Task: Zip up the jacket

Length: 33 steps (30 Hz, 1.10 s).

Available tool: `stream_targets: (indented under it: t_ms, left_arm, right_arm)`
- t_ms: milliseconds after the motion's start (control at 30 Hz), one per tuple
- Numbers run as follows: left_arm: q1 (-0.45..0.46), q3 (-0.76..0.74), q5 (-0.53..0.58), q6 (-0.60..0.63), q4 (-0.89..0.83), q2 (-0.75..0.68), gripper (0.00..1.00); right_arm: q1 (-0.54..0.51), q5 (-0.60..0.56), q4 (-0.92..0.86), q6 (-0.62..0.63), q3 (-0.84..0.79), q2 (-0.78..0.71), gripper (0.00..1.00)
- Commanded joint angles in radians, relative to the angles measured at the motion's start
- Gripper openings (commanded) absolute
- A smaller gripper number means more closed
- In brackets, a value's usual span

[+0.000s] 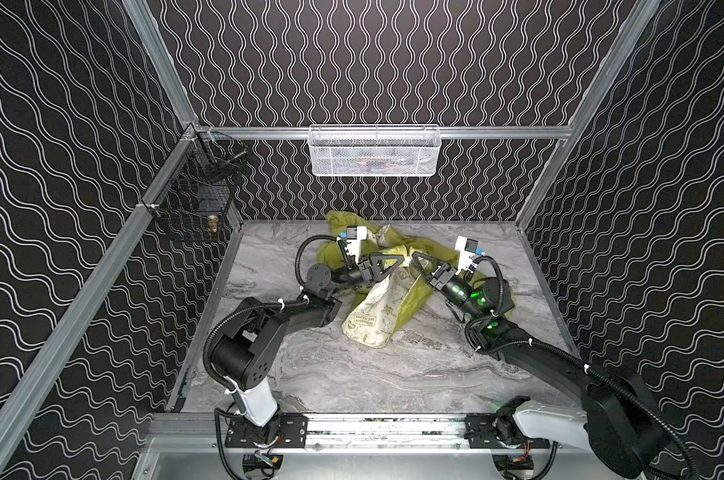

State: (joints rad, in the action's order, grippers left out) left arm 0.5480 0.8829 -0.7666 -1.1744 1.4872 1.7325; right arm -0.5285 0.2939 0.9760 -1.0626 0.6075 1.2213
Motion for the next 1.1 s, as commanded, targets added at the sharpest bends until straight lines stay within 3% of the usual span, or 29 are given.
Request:
stream_targets:
  t_ms: [0, 1067]
  left_arm:
    - [-0.002, 0.007, -0.01, -0.005, 0.062, -0.002, 0.0]
    - [-0.003, 0.027, -0.013, -0.01, 0.061, 0.004, 0.0]
  right_arm:
    - [-0.001, 0.01, 0.055, -0.006, 0.001, -0.002, 0.0]
    - [-0.002, 0.034, 0.008, 0.021, -0.017, -0.032, 0.0]
